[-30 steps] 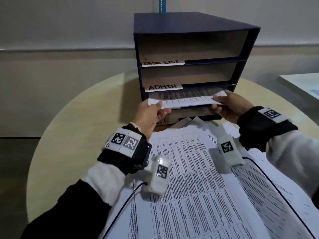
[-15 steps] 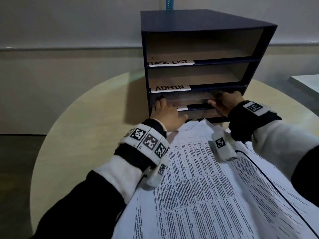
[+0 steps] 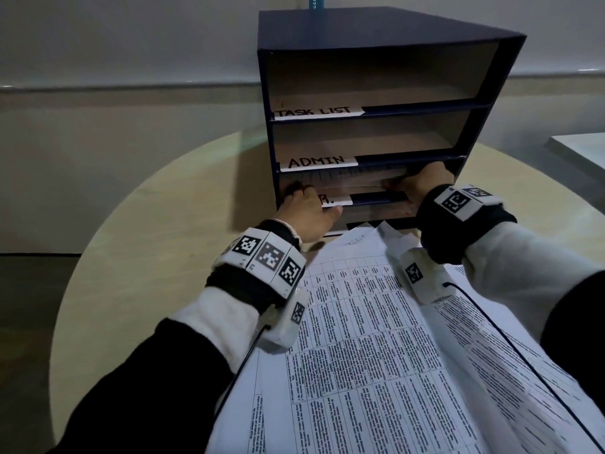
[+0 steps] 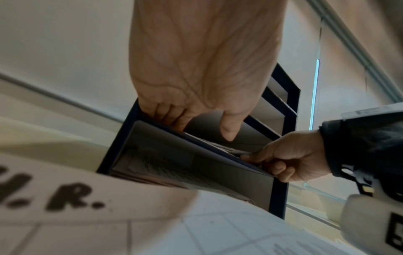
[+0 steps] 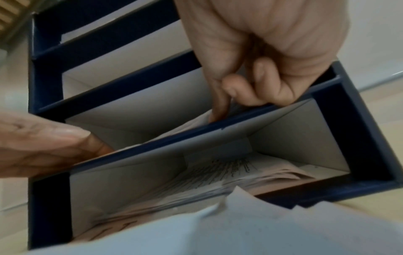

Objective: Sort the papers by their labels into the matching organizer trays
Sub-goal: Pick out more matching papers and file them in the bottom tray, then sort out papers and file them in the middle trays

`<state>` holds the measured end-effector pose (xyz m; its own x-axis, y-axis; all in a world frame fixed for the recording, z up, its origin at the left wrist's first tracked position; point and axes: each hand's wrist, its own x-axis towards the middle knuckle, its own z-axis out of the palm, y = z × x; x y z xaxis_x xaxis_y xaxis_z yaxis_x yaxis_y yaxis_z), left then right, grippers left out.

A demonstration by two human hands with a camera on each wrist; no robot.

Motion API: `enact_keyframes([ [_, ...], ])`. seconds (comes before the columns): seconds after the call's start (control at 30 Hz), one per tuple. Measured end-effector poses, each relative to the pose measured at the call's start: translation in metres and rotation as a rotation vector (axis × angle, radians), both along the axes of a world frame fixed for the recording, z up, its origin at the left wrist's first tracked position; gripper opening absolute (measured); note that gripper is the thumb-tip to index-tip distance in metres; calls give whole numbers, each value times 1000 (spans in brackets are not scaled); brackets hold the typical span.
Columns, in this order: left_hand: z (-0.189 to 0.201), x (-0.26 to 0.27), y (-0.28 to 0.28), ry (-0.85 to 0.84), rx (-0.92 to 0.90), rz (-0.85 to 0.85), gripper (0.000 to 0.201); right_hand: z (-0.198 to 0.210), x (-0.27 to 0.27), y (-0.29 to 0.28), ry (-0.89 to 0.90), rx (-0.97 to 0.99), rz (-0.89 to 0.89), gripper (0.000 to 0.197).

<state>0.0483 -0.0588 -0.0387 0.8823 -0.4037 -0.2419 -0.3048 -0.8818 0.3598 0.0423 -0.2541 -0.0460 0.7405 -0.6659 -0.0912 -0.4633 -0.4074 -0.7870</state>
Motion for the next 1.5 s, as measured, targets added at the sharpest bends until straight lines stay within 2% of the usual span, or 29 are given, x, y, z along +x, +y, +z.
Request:
enact_keyframes([
  [0.07, 1, -1, 1, 0, 5, 1, 68, 3, -2, 3, 39, -57, 26, 55],
  [0.23, 8, -8, 4, 4, 12, -43, 61, 15, -21, 5, 116, -102, 168, 38],
  [0.37, 19, -26, 17, -27, -95, -112, 27, 25, -47, 6, 115, -143, 242, 30],
  [0.4, 20, -31, 22, -43, -126, -122, 27, 27, -55, 8, 108, -144, 272, 29],
  [0.47, 19, -39, 35, -35, -143, -109, 31, 31, -73, 17, 119, -123, 367, 27],
  [0.57, 13, -44, 52, 50, -34, -73, 33, 35, -101, 34, 202, -95, 557, 31],
  [0.67, 7, -49, 64, 149, 80, -5, 51, 32, -122, 49, 278, -174, 714, 27],
  [0.73, 2, -51, 68, 182, 79, 31, 63, 26, -131, 56, 313, -243, 768, 25],
  [0.83, -5, -53, 68, 132, 51, 59, 65, 13, -139, 60, 351, -329, 793, 24],
  [0.9, -7, -54, 66, 40, 50, 45, 60, 5, -142, 62, 354, -379, 799, 26],
  [1.0, -6, -57, 64, -101, -14, 10, 37, 0, -148, 63, 340, -391, 782, 26],
  [1.1, -3, -64, 60, -108, -121, -24, 20, 2, -151, 59, 358, -430, 778, 31],
  [1.17, 3, -72, 55, -51, -160, -104, 20, 4, -153, 57, 329, -496, 776, 46],
  [1.27, 12, -94, 43, 97, -238, -257, 19, 9, -155, 55, 254, -471, 754, 74],
  [1.3, 12, -99, 38, 141, -253, -291, 20, 11, -157, 54, 266, -482, 758, 73],
  [1.33, 12, -103, 33, 173, -268, -311, 21, 11, -157, 52, 292, -513, 772, 62],
  [1.4, 11, -106, 26, 215, -307, -282, 27, 10, -162, 50, 363, -564, 793, 24],
  [1.43, 10, -105, 25, 260, -339, -226, 31, 8, -165, 48, 373, -577, 809, 22],
  [1.5, 8, -99, 26, 353, -438, -73, 33, 3, -172, 46, 385, -587, 861, 40],
])
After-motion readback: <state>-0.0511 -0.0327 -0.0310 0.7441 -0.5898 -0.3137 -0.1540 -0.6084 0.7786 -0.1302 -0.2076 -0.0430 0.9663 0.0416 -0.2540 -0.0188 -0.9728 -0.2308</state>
